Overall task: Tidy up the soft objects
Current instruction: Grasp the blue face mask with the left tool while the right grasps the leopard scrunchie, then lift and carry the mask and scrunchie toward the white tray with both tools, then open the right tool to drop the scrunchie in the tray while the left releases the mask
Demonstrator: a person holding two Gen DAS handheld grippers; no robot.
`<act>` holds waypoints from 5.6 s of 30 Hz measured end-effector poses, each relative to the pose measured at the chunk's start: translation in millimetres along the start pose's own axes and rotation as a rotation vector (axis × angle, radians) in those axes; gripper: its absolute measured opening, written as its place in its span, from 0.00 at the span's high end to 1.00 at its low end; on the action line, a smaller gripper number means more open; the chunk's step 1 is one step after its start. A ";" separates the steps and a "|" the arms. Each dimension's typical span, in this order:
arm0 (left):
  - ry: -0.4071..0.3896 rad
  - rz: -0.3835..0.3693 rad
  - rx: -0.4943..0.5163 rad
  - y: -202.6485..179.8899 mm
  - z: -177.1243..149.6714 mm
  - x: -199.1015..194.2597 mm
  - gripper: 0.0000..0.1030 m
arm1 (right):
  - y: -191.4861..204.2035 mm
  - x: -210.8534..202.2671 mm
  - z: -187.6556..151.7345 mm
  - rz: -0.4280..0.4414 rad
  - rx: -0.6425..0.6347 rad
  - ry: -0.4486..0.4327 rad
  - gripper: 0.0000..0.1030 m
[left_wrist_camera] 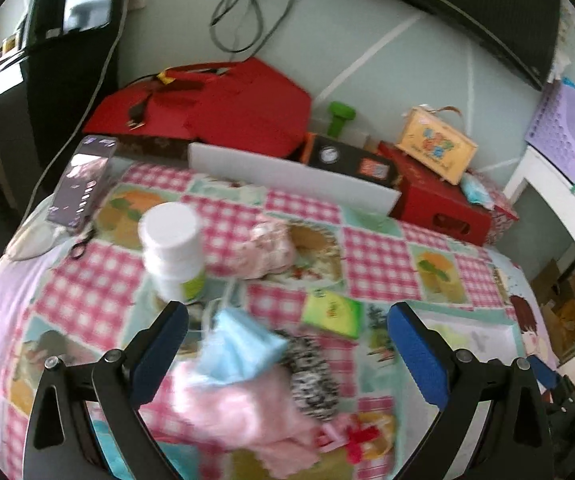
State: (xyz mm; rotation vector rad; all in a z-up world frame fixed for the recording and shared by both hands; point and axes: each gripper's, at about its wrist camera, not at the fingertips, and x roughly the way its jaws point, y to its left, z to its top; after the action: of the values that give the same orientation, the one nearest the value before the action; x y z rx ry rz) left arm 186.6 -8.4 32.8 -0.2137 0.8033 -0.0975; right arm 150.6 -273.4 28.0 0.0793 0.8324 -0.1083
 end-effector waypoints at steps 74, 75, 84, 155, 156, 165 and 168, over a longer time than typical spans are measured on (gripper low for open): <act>0.245 0.132 -0.144 40.7 -19.0 60.7 0.88 | 117.9 88.2 -25.0 0.484 -0.154 0.286 0.72; 0.240 0.133 -0.145 40.8 -18.6 59.3 0.88 | 117.4 88.4 -25.3 0.484 -0.153 0.287 0.73; 0.202 0.133 -0.152 43.5 -15.9 50.5 0.88 | 113.8 79.7 -21.0 0.488 -0.147 0.259 0.79; 0.018 -0.219 0.266 -148.4 -22.5 -20.0 0.88 | -106.7 -47.0 28.8 0.100 0.228 -0.132 0.87; 0.027 -0.226 0.282 -156.1 -26.1 -17.2 0.88 | -111.8 -47.5 27.9 0.086 0.235 -0.130 0.87; 0.081 -0.245 0.368 -192.0 -49.9 6.3 0.88 | -135.7 -40.9 21.2 0.032 0.281 -0.101 0.87; 0.092 -0.231 0.379 -195.5 -55.0 16.3 0.88 | -134.7 -34.9 20.0 0.034 0.282 -0.087 0.87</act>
State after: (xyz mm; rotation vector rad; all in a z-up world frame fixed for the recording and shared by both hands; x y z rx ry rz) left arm 157.0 -209.9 28.6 0.0583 0.8336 -0.4759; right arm 124.8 -407.0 63.5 0.3517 0.7242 -0.1951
